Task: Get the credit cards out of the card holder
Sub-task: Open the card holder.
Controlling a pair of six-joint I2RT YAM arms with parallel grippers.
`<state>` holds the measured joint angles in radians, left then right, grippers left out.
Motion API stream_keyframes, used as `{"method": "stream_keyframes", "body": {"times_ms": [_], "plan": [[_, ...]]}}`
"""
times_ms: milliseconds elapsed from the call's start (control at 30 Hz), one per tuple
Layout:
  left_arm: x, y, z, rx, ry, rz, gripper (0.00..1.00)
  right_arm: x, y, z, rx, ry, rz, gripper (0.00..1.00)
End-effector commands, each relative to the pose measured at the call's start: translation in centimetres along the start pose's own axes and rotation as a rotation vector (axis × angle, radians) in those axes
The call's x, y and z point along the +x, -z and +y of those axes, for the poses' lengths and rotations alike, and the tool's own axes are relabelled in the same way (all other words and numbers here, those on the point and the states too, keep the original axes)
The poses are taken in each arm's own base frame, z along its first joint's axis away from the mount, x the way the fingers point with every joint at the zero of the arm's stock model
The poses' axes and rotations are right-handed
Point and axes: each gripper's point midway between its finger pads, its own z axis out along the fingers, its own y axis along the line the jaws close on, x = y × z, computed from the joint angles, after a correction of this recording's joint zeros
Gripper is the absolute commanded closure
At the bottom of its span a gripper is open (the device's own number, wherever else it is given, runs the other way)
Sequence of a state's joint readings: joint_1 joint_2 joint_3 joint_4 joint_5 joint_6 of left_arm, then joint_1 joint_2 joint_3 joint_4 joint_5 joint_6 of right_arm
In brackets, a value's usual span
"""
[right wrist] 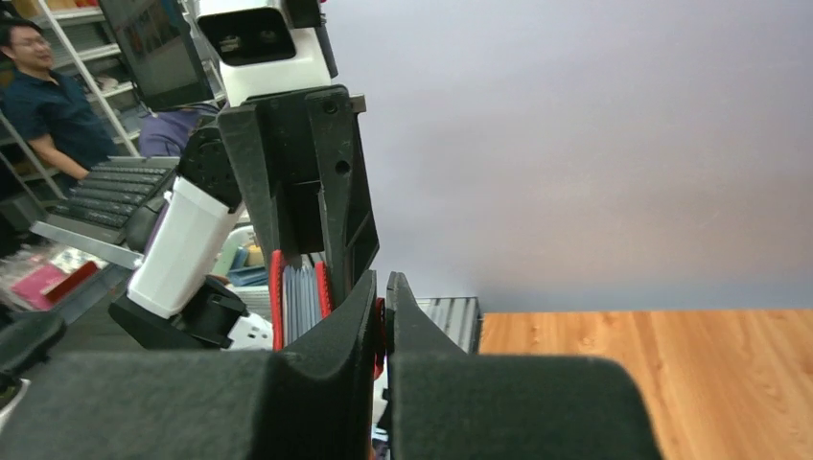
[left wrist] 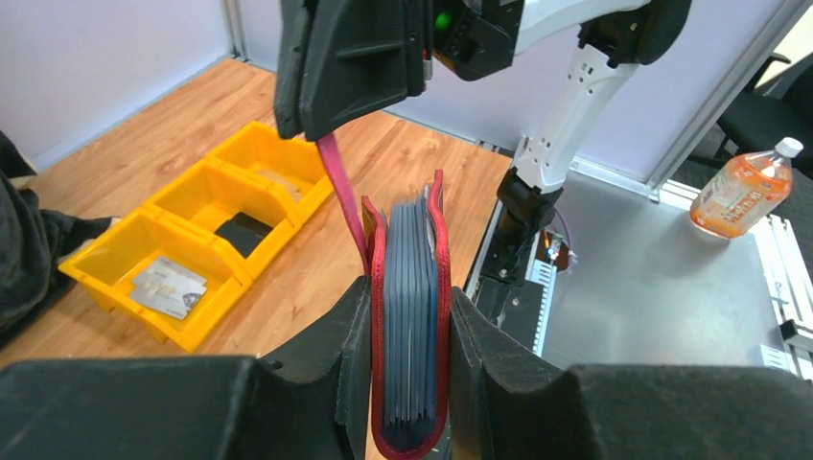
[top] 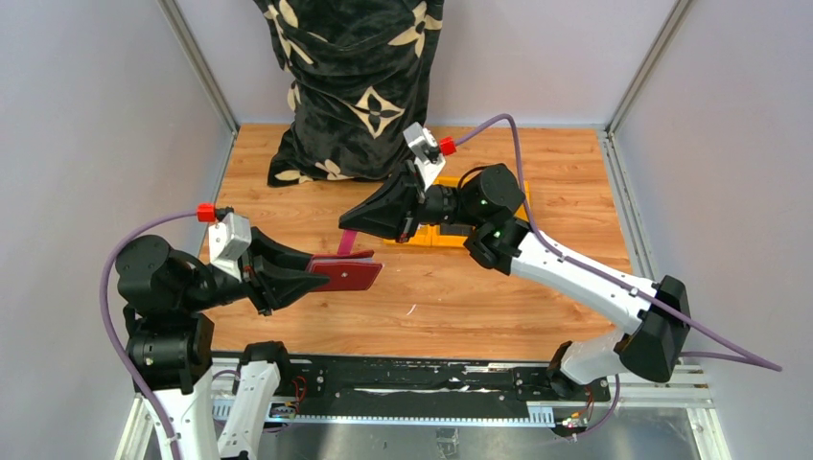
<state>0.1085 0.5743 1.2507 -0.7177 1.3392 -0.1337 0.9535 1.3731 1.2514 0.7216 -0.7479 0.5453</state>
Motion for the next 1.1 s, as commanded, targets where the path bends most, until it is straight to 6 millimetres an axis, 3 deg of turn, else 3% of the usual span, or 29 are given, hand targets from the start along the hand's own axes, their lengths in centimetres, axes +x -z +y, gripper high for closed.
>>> {"method": "stream_keyframes", "body": {"times_ms": [0, 367, 667, 900, 1067], "plan": [[-0.3, 0.3, -2.0, 0.058, 0.0, 0.003, 1.0, -1.5, -0.4, 0.5, -0.013, -0.105, -0.008, 1.0], [-0.1, 0.3, -2.1, 0.057, -0.019, 0.002, 1.0, -0.4, -0.1, -1.2, 0.102, -0.181, 0.062, 1.0], [0.1, 0.3, -1.9, 0.045, -0.025, 0.001, 0.99, -0.3, 0.6, -0.5, 0.102, -0.136, 0.064, 1.0], [-0.3, 0.3, -2.1, 0.055, -0.02, 0.001, 1.0, 1.1, 0.4, 0.7, 0.036, -0.113, 0.074, 0.69], [-0.4, 0.3, -2.3, 0.062, -0.017, 0.002, 1.0, 1.2, 0.1, 0.9, 0.019, -0.107, 0.071, 0.62]]}}
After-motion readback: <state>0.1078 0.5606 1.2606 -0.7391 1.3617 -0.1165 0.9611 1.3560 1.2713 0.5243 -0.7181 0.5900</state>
